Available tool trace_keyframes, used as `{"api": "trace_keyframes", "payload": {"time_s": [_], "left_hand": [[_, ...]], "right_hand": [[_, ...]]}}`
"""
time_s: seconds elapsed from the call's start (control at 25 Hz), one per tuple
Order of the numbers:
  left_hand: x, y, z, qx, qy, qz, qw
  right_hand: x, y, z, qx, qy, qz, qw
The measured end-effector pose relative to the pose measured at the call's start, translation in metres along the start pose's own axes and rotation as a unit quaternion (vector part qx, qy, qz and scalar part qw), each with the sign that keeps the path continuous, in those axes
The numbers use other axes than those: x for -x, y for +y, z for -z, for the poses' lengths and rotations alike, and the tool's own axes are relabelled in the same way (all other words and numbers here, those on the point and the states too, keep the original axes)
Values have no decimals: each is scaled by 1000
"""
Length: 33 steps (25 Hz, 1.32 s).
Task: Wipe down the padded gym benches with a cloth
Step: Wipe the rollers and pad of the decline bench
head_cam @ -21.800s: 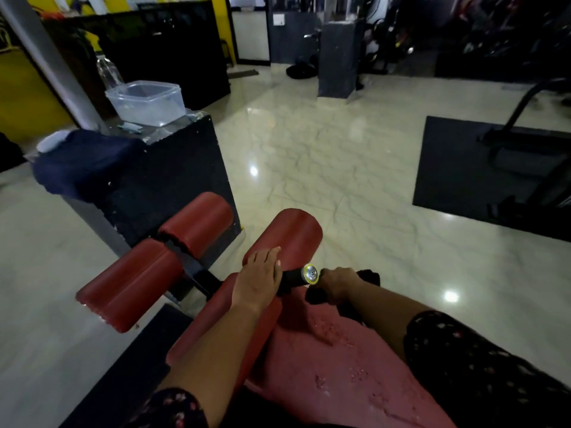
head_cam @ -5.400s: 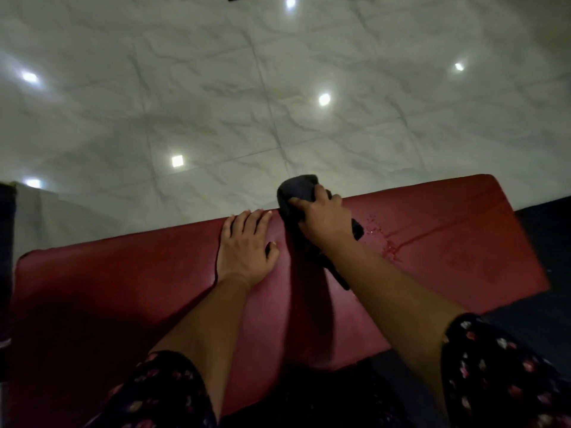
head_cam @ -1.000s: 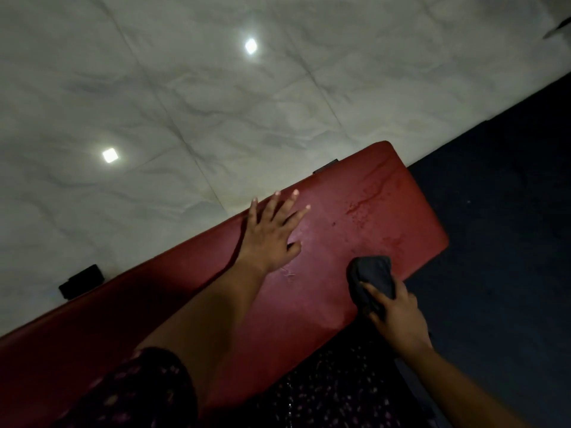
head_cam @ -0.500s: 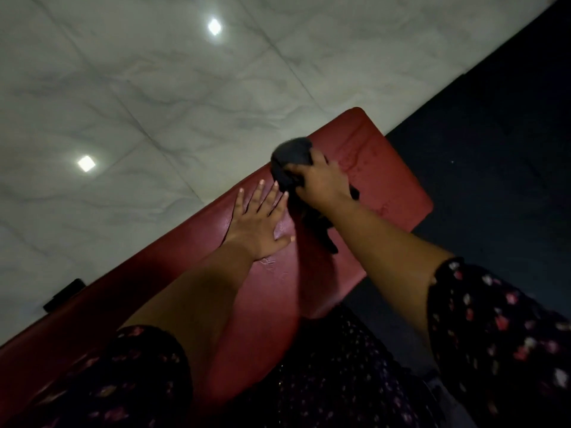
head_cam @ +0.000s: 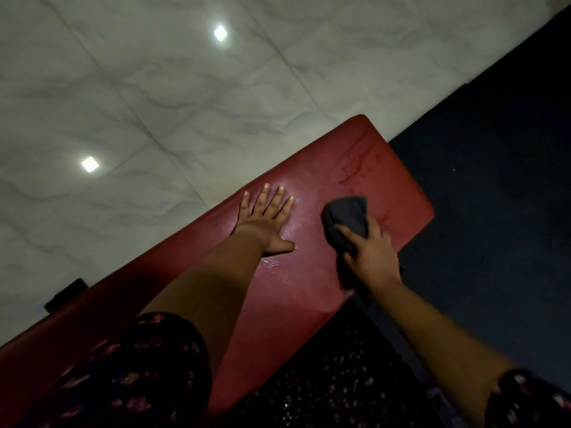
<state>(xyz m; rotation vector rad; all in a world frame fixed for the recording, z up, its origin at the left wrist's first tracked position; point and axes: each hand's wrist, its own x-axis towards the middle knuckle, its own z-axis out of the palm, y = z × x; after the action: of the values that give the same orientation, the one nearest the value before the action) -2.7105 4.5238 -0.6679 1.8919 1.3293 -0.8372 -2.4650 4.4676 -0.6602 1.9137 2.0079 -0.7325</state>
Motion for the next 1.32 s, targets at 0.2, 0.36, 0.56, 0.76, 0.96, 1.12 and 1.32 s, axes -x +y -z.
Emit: {"api": "trace_keyframes", "payload": {"time_s": [0.2,0.36,0.56,0.76,0.96,1.12,1.32], "left_hand": [[0,1,0,3,1,-2,1000],[-1,-1,-4,7,13,-5,1000],[-2,-1,-6,2,16,-2,1000],[-5,-2,-10,11,25,-6,1000],[-5,-6,-18,24,63,-8,998],[3,0,-29,-25,212,-18,977],[-1,9,-33,3,285,30,958]], "right_hand": [[99,81,-37,-1,-29,-87,996],[95,99,-22,-69,44,-177,981],[9,46,4,-48,41,-45,997],[-116,-40,45,9,43,41,998],[-191,-60,82,32,-15,76,996],[-140,0,63,-2,-8,53,999],[-10,119,25,38,-85,43,995]]}}
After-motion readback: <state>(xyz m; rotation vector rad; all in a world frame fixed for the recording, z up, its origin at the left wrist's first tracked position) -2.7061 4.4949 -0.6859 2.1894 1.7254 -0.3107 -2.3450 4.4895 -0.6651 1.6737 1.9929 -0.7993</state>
